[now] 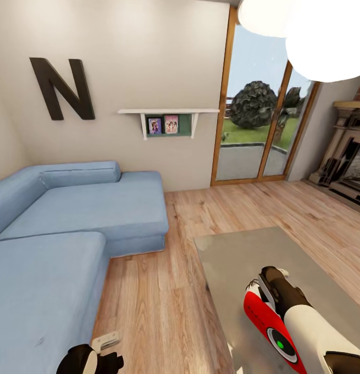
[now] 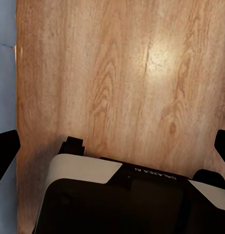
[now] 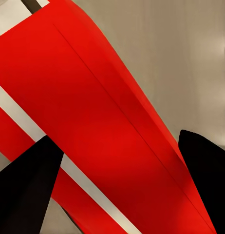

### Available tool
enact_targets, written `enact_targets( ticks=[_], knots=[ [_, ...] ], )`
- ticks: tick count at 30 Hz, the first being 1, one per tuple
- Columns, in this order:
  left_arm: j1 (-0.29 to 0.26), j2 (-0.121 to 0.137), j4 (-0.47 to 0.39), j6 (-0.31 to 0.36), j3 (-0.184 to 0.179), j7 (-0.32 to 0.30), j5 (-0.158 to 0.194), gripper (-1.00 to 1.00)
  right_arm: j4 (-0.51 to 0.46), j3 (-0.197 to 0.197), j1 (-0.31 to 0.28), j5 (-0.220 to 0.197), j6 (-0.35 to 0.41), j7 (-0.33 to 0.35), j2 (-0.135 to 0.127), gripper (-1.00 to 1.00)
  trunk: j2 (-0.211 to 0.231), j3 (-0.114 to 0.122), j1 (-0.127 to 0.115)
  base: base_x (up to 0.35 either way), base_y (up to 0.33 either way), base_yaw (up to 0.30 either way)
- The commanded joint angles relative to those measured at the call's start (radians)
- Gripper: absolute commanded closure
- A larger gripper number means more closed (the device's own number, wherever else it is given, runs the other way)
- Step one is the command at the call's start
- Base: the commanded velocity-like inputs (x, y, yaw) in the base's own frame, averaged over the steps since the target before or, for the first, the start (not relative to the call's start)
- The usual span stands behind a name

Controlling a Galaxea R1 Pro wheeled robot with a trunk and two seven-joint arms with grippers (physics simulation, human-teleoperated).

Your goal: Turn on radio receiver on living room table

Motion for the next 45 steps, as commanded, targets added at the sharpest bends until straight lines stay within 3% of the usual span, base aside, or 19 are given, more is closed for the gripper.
enact_targets(
  ticks=[1, 32, 39, 45],
  knots=[
    [0.0, 0.0, 0.0, 0.0, 0.0, 0.0, 0.0, -1.0, 0.0, 0.0, 0.0, 0.007, 0.001, 0.0, 0.0, 1.0, -0.007, -0.003, 0.004, 0.0, 0.0, 0.0],
    [0.0, -0.002, -0.001, 0.0, -0.001, 0.001, 0.001, -1.0, 0.0, 0.0, 0.0, 0.007, 0.001, 0.0, 0.0, 1.0, -0.224, -0.1, 0.123, 0.0, 0.0, 0.0],
    [0.0, -0.003, -0.003, 0.0, -0.001, 0.001, 0.001, -1.0, 0.0, 0.0, 0.0, 0.007, 0.001, 0.0, 0.0, 1.0, -0.224, -0.1, 0.123, 0.0, 0.0, 0.0],
    [0.0, -0.001, -0.002, 0.0, 0.0, 0.0, 0.001, -1.0, 0.0, 0.0, 0.0, 0.007, 0.001, 0.0, 0.0, 1.0, -0.266, -0.119, 0.146, 0.0, 0.0, 0.0]
  ],
)
